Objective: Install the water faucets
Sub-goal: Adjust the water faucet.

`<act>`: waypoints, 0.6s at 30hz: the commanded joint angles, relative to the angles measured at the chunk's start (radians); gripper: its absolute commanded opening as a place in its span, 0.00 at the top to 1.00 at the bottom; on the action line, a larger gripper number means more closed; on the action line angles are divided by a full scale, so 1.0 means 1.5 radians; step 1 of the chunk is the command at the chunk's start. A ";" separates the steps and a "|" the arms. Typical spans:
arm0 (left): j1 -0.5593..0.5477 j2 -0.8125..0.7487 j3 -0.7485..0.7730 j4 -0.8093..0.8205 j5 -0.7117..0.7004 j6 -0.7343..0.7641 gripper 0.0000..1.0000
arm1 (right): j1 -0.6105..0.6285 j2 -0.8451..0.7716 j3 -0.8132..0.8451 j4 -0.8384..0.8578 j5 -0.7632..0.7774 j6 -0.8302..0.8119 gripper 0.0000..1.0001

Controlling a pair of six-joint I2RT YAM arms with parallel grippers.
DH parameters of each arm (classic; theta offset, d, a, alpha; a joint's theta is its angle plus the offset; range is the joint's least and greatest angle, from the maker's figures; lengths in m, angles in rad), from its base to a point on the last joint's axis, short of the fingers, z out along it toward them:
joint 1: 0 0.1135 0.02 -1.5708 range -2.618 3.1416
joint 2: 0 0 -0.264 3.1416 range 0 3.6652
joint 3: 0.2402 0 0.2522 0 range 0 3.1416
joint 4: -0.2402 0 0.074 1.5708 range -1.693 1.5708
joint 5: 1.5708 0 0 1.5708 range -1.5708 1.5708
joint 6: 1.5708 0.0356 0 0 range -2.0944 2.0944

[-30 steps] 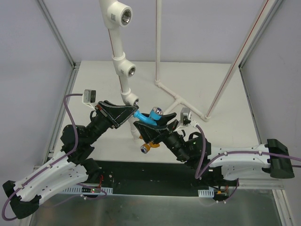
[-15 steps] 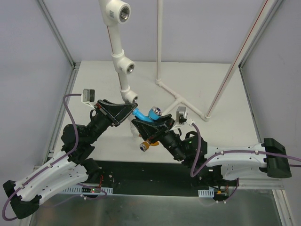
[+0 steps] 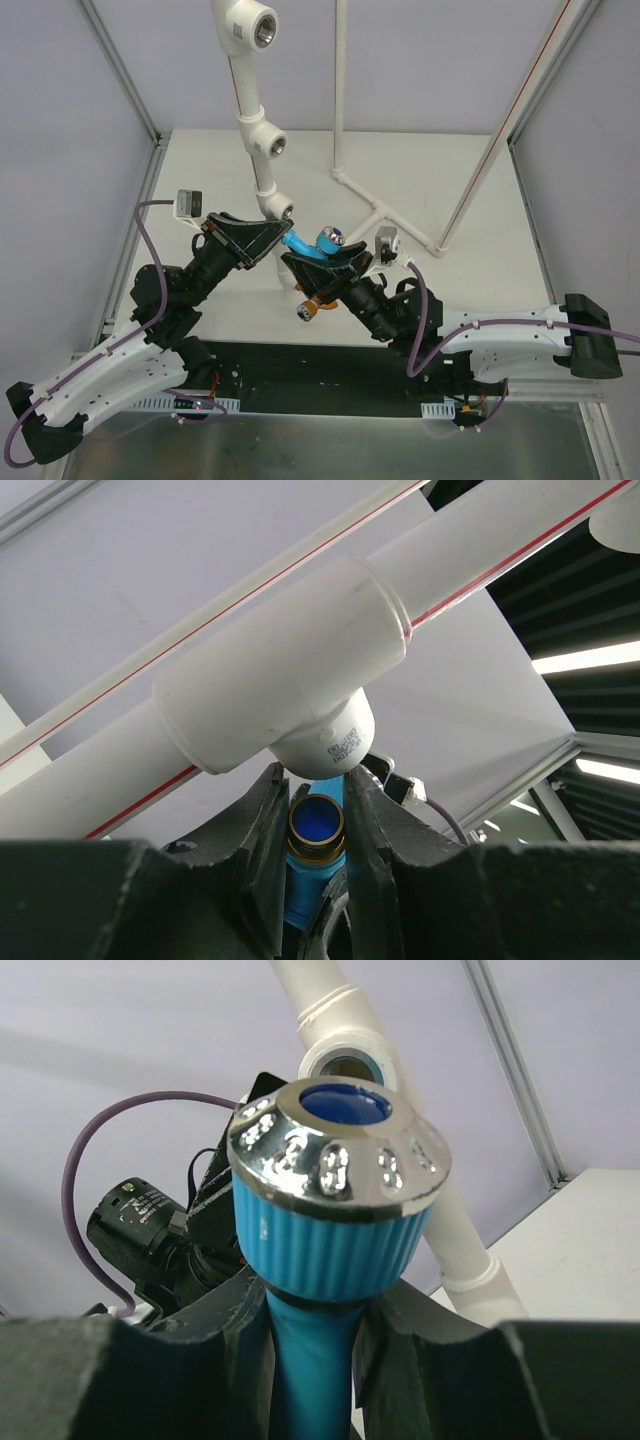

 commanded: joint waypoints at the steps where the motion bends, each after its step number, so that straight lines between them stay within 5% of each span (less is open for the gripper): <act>1: -0.007 -0.016 -0.004 0.066 -0.003 -0.006 1.00 | -0.008 -0.040 0.025 0.044 0.033 -0.043 1.00; 12: -0.007 -0.032 -0.030 0.066 -0.012 -0.011 1.00 | -0.008 -0.092 0.017 0.014 -0.001 -0.056 1.00; 18: -0.006 -0.006 -0.008 0.066 0.011 -0.016 1.00 | -0.008 -0.080 0.052 -0.100 -0.008 -0.064 1.00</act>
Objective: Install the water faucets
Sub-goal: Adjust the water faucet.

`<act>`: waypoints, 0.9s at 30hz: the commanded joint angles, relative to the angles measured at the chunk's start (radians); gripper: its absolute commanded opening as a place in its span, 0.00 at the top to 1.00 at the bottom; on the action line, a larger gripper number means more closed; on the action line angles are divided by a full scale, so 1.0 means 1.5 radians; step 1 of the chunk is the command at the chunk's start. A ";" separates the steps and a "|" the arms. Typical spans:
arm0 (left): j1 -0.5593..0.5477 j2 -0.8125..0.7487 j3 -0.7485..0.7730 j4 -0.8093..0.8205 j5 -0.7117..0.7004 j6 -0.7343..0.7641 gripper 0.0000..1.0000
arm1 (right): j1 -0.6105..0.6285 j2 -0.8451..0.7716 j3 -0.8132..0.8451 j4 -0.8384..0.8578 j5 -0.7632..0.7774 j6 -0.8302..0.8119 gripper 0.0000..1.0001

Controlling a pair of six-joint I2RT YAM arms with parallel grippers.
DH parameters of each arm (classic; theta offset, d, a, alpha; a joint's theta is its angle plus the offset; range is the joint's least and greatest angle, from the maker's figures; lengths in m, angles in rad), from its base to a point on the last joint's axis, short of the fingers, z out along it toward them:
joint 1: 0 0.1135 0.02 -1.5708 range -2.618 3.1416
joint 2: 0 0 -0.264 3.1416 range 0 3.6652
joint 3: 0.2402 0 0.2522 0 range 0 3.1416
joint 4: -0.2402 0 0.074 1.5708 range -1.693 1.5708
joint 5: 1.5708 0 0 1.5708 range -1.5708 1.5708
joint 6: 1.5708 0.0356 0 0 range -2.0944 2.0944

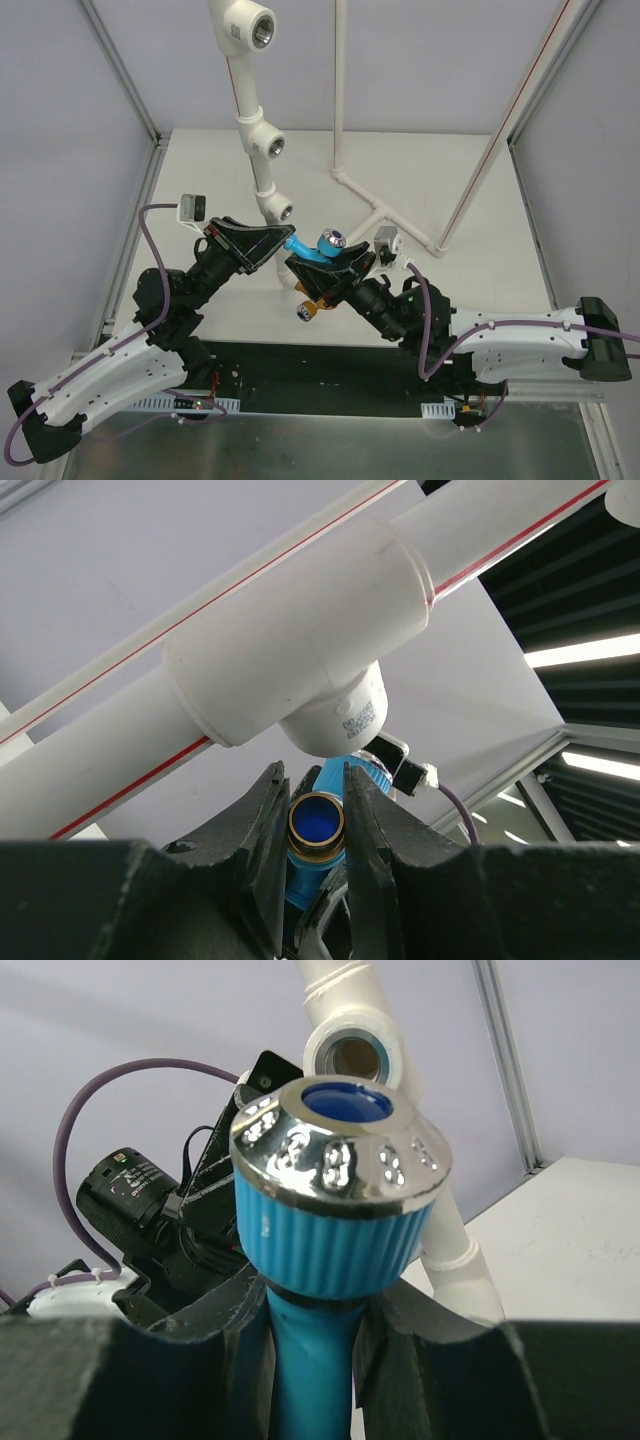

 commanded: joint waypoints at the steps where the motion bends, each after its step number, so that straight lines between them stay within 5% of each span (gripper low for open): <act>1: 0.001 0.016 0.027 0.046 0.018 -0.005 0.96 | -0.008 -0.027 0.058 -0.013 0.023 -0.025 1.00; 5: 0.001 0.036 0.047 0.046 0.035 -0.005 0.65 | -0.008 -0.022 0.067 -0.069 0.025 -0.018 1.00; 8: 0.002 0.039 0.051 0.046 0.033 -0.005 0.55 | -0.009 -0.025 0.069 -0.115 0.025 -0.009 1.00; 27: 0.001 0.060 0.078 0.046 0.053 -0.001 0.51 | -0.006 -0.043 0.049 -0.269 0.053 0.041 1.00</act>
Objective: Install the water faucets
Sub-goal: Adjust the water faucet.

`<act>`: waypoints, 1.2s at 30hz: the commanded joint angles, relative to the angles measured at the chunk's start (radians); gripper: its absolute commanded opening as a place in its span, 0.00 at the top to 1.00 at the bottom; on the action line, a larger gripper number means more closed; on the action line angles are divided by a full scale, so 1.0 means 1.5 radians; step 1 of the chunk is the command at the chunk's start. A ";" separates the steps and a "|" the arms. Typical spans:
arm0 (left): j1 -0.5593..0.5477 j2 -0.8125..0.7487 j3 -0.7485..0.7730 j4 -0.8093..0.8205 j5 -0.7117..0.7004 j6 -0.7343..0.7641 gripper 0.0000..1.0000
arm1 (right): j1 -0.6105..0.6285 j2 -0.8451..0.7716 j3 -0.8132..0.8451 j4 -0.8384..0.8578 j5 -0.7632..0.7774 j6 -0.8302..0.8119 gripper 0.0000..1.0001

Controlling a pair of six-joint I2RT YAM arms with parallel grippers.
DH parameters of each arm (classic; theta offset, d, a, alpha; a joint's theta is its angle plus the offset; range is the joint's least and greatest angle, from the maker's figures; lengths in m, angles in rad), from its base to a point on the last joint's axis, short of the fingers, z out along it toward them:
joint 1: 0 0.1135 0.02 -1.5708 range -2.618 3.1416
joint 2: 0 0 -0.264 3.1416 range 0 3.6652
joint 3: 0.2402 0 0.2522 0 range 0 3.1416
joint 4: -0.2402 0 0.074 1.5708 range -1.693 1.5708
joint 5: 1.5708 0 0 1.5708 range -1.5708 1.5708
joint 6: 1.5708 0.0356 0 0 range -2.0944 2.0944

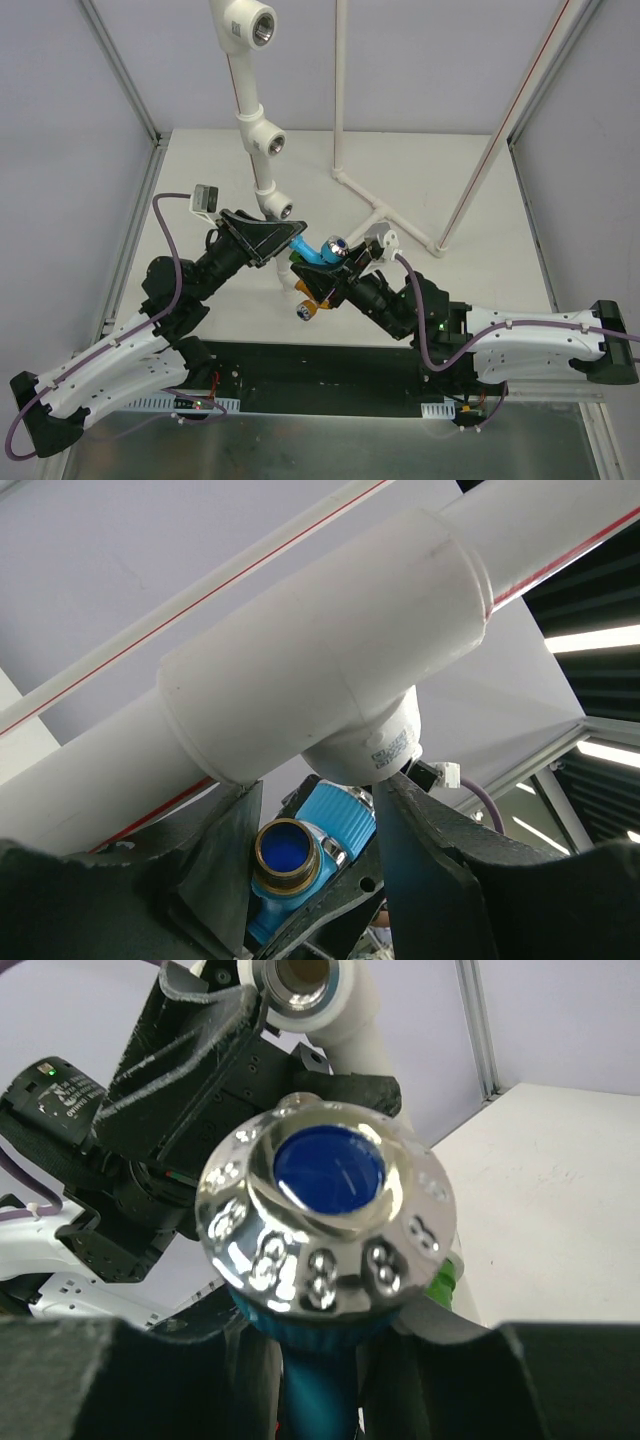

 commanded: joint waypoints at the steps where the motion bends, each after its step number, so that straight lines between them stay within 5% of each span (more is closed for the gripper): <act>1: 0.001 -0.001 0.042 0.053 0.020 0.002 0.51 | -0.001 0.005 0.013 -0.046 0.028 0.007 1.00; 6: 0.001 0.002 0.041 0.052 0.025 0.003 0.58 | 0.006 0.013 0.016 -0.047 0.038 -0.003 1.00; 11: -0.001 0.003 0.035 0.050 0.031 0.003 0.99 | 0.006 -0.006 0.015 -0.020 0.036 -0.011 1.00; 17: -0.003 0.003 0.030 0.045 0.024 -0.004 1.00 | 0.006 -0.040 0.013 0.029 -0.003 -0.053 1.00; 21: -0.009 -0.004 0.019 0.056 -0.018 -0.017 1.00 | 0.006 -0.046 -0.009 0.116 -0.022 -0.083 0.70; 24: -0.013 -0.002 0.009 0.090 -0.040 -0.033 1.00 | 0.006 -0.034 -0.023 0.204 -0.031 -0.106 0.59; 36: -0.024 0.015 0.008 0.124 -0.060 -0.054 1.00 | 0.006 0.020 0.003 0.308 -0.046 -0.136 0.55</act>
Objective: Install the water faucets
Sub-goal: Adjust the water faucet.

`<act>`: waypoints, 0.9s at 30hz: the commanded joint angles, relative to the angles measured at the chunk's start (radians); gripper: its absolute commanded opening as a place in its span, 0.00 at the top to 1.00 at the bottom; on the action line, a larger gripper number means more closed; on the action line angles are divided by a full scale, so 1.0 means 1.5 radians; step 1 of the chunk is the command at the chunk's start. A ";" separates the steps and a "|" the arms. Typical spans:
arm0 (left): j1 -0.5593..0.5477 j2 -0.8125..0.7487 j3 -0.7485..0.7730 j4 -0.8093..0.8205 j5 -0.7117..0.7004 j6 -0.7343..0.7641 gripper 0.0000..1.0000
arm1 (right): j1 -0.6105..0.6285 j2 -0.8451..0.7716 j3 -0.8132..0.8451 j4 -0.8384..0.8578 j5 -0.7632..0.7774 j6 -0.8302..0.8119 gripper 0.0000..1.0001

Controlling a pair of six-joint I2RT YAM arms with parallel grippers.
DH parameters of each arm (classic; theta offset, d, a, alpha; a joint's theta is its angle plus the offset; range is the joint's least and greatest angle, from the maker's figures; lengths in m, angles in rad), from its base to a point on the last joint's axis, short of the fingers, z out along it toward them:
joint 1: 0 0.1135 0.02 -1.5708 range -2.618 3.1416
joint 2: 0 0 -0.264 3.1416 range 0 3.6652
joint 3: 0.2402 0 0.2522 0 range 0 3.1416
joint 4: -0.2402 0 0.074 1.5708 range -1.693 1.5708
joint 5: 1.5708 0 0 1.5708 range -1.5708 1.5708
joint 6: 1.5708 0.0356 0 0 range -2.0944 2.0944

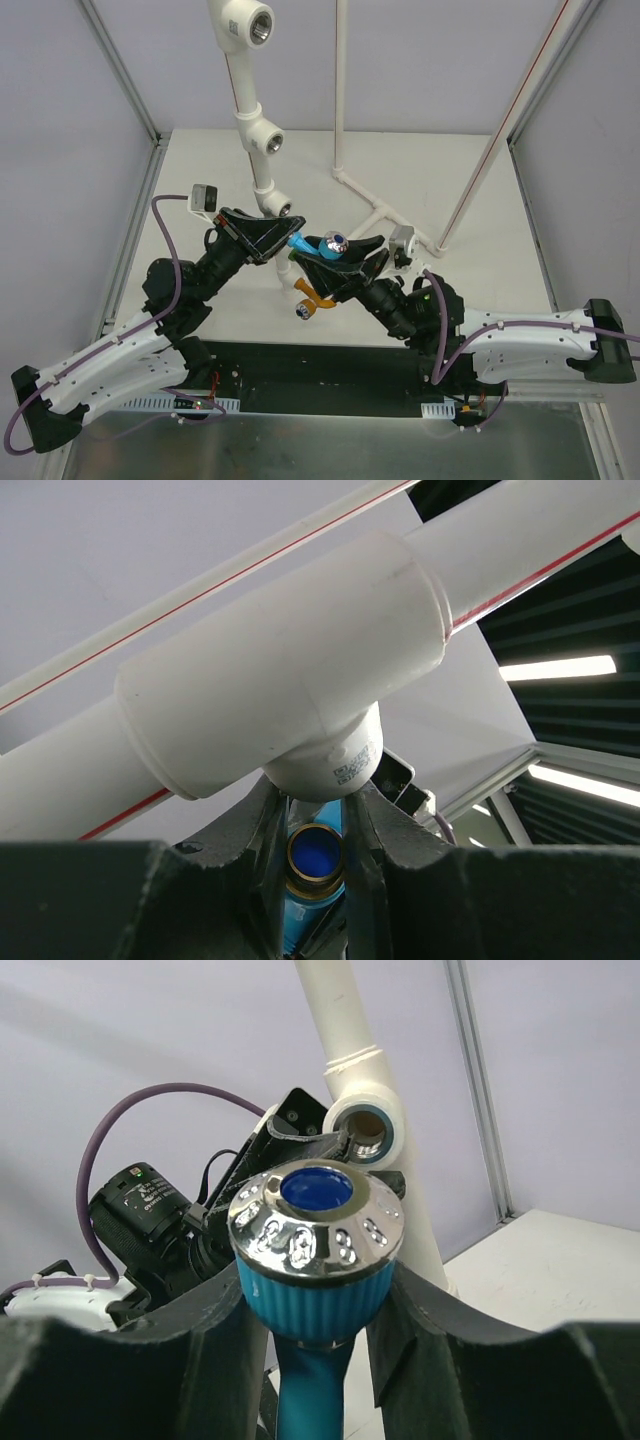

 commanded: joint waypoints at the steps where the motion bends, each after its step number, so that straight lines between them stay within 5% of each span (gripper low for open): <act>1: -0.007 0.005 0.008 0.081 -0.018 -0.008 1.00 | -0.001 0.010 0.029 0.076 -0.009 -0.019 0.56; 3: -0.011 0.009 0.012 0.084 -0.015 -0.009 1.00 | -0.002 0.014 0.030 0.079 0.001 -0.021 0.64; 6: -0.016 0.014 0.012 0.086 -0.015 -0.009 1.00 | -0.001 0.015 0.029 0.084 0.017 -0.031 0.89; 9: -0.020 0.012 0.009 0.086 -0.017 -0.009 1.00 | -0.001 0.007 0.032 0.072 0.044 -0.033 1.00; 15: -0.022 0.018 0.013 0.086 -0.003 -0.007 1.00 | -0.002 -0.014 0.055 -0.012 0.079 -0.037 0.99; 19: -0.024 0.028 0.017 0.085 0.011 -0.009 1.00 | -0.002 -0.029 0.057 -0.033 0.062 -0.062 0.81; 21: -0.024 0.031 0.018 0.084 0.017 -0.010 1.00 | -0.002 -0.035 0.057 -0.041 0.058 -0.074 0.99; 27: -0.027 0.040 0.018 0.082 0.024 -0.010 1.00 | -0.001 -0.052 0.052 -0.040 0.077 -0.067 1.00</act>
